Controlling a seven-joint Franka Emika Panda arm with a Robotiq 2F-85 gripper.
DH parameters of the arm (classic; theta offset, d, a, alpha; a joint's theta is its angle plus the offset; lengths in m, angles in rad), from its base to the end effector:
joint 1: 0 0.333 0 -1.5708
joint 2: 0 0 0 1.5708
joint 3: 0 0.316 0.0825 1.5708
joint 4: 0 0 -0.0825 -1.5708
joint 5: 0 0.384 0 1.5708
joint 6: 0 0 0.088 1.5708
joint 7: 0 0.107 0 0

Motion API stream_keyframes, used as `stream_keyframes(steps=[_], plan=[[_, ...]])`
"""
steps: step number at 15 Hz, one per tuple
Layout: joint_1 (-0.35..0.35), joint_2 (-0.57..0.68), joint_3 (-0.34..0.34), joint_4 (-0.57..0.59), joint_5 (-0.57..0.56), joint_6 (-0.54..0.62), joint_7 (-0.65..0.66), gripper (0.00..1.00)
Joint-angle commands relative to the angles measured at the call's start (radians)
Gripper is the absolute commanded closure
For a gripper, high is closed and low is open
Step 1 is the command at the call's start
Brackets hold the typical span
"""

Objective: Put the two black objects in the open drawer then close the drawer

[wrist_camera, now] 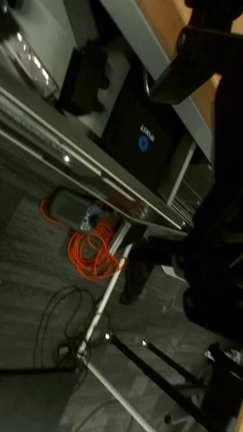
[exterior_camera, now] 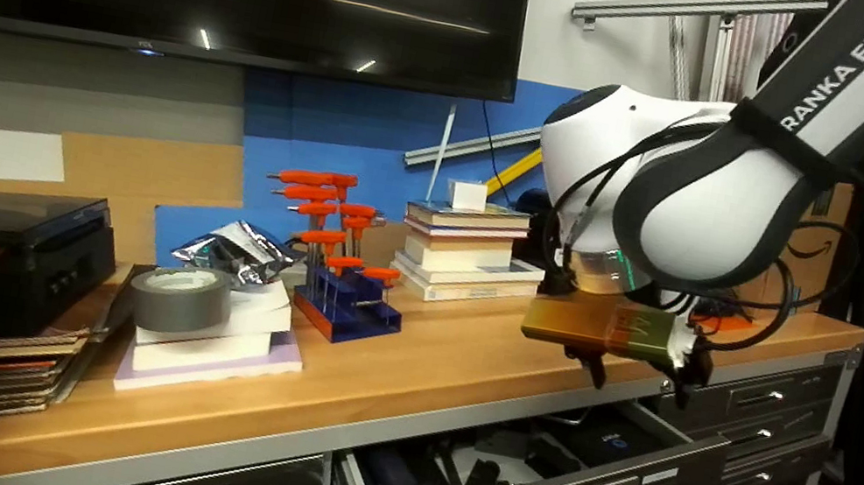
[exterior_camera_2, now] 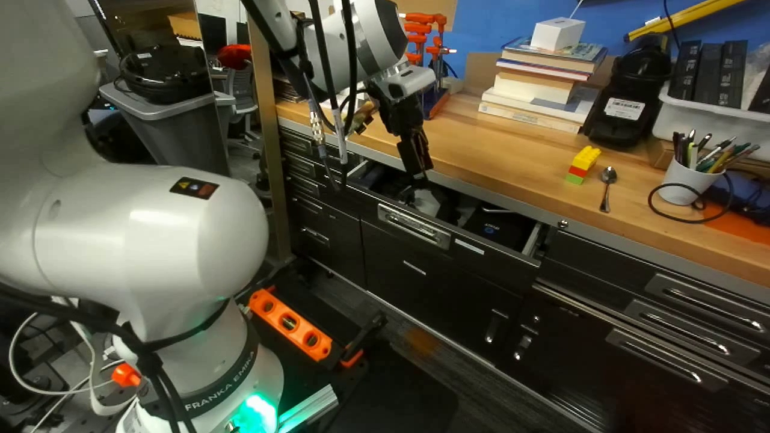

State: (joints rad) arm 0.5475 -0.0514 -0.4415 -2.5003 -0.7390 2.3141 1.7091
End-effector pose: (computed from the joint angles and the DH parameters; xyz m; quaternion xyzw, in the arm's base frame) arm 0.4501 0.0360 0.2929 0.8380 -0.4870 0.1493 0.1955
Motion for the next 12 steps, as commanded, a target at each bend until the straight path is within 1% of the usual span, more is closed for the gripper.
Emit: stream_keyframes(steps=[1,3,6,9,12], plan=[[-0.236,-0.086,0.242,-0.078,0.032,-0.142,-0.028,0.0],[-0.319,-0.071,0.311,-0.113,0.088,-0.142,-0.073,0.0],[-0.402,-0.019,0.365,-0.152,0.178,-0.107,-0.149,0.0],[-0.451,0.049,0.392,-0.163,0.248,-0.082,-0.208,0.0],[-0.474,0.147,0.405,-0.138,0.31,-0.034,-0.263,0.0]])
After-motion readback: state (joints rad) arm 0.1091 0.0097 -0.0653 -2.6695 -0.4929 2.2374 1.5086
